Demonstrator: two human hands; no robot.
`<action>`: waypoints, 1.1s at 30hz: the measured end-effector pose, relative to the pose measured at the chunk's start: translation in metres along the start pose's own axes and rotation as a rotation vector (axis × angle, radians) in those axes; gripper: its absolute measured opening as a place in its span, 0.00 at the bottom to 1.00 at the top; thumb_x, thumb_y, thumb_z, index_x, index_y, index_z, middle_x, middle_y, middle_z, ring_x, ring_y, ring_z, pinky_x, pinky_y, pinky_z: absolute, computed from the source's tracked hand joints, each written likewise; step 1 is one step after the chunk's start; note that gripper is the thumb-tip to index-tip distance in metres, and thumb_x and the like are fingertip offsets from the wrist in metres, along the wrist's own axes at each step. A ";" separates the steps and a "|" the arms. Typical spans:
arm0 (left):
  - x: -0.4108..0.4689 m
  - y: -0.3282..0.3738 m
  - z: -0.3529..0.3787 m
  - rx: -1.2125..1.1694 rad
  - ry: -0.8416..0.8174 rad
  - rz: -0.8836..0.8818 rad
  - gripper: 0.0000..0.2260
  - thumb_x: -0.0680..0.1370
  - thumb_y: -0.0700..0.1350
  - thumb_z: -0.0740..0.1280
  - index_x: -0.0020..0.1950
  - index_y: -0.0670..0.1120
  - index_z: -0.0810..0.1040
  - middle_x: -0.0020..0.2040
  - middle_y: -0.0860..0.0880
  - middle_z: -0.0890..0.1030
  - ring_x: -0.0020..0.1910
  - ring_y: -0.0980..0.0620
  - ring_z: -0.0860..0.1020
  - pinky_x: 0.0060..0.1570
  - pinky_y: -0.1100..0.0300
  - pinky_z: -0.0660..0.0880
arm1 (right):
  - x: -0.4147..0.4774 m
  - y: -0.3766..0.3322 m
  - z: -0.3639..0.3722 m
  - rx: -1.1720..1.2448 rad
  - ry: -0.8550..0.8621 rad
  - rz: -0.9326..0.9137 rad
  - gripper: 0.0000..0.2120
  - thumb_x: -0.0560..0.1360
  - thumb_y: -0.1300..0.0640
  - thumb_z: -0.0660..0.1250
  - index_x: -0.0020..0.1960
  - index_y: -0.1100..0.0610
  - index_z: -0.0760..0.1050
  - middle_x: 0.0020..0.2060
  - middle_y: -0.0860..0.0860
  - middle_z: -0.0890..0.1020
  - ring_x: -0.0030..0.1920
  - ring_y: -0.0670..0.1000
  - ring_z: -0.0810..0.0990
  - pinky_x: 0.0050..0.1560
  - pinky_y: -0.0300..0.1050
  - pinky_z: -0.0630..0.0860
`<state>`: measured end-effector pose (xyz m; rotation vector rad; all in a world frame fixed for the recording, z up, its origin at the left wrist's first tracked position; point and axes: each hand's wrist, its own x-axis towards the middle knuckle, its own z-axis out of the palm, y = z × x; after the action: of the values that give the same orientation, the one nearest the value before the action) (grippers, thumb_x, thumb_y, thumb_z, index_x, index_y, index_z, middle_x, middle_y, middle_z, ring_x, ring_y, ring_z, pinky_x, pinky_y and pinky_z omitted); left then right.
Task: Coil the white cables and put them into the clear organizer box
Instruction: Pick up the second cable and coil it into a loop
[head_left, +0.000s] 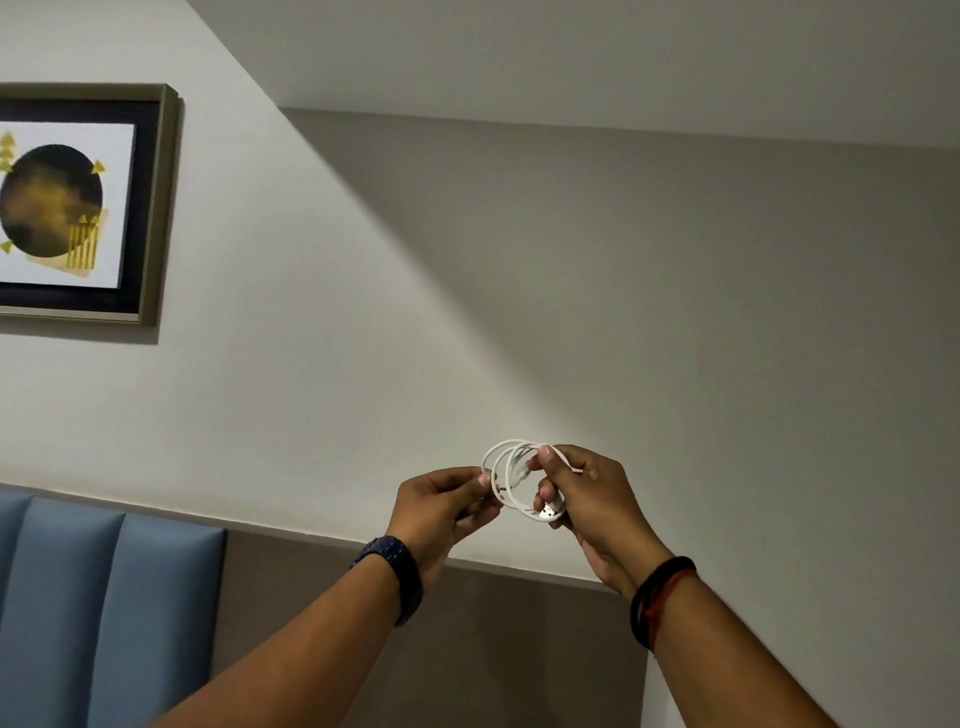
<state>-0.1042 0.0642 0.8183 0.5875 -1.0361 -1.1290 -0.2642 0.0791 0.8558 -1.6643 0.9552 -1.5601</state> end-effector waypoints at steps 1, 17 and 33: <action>-0.001 0.001 0.000 -0.018 -0.020 -0.006 0.04 0.73 0.36 0.70 0.44 0.39 0.84 0.44 0.38 0.85 0.44 0.44 0.85 0.41 0.59 0.81 | 0.000 0.001 0.001 -0.005 0.017 -0.009 0.11 0.78 0.53 0.64 0.42 0.54 0.81 0.23 0.49 0.77 0.26 0.46 0.76 0.28 0.41 0.71; -0.006 -0.004 0.022 0.093 0.122 0.000 0.07 0.68 0.36 0.75 0.45 0.36 0.82 0.45 0.37 0.85 0.43 0.44 0.85 0.43 0.59 0.82 | -0.001 0.004 0.009 -0.035 0.049 -0.037 0.09 0.79 0.53 0.63 0.45 0.51 0.81 0.23 0.48 0.79 0.26 0.44 0.76 0.27 0.39 0.72; -0.011 0.000 0.033 -0.034 0.008 0.003 0.11 0.73 0.30 0.58 0.45 0.36 0.79 0.36 0.40 0.76 0.35 0.46 0.78 0.44 0.52 0.78 | 0.000 0.007 0.014 -0.018 0.069 -0.068 0.09 0.78 0.55 0.63 0.42 0.53 0.81 0.25 0.47 0.79 0.27 0.48 0.77 0.26 0.40 0.73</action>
<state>-0.1341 0.0778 0.8289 0.5621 -1.0089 -1.1386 -0.2507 0.0756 0.8486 -1.6805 0.9595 -1.6674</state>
